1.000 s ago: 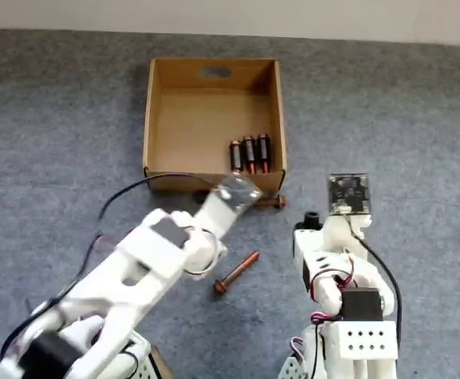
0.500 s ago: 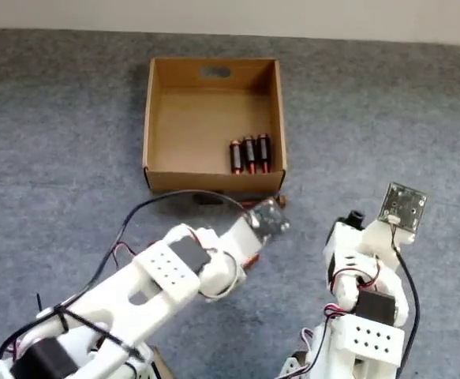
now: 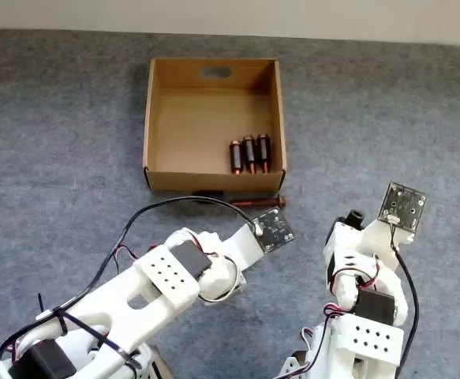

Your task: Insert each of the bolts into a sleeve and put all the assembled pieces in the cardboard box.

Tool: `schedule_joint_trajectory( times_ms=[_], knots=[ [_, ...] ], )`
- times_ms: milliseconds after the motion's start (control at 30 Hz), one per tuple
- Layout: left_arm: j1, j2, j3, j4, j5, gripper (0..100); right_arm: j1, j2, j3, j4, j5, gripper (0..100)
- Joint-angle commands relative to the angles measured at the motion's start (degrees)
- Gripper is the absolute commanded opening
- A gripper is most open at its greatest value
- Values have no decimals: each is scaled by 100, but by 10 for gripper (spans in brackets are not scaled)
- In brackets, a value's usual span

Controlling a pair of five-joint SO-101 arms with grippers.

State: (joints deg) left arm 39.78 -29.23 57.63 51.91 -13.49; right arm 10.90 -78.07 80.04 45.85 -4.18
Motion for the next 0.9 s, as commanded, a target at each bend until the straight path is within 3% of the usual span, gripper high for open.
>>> schedule_joint_trajectory(
  times_ms=[0,167,433,567,667,867],
  knots=[
    [-127,444,-286,44,-26,165,48,-48,-57,-127,-62,5],
    [-110,1235,-725,70,-26,165,48,-48,-57,-119,-62,5],
    [-119,1332,-716,79,-35,159,48,-48,-48,-110,-62,5],
    [-127,1332,-716,79,-44,18,48,-48,-48,-110,-62,5],
    [-136,1323,-725,193,-44,30,66,-48,-48,-110,-62,5],
    [-444,1279,-752,809,-1213,30,48,-48,-48,-110,-62,5]
  ],
)
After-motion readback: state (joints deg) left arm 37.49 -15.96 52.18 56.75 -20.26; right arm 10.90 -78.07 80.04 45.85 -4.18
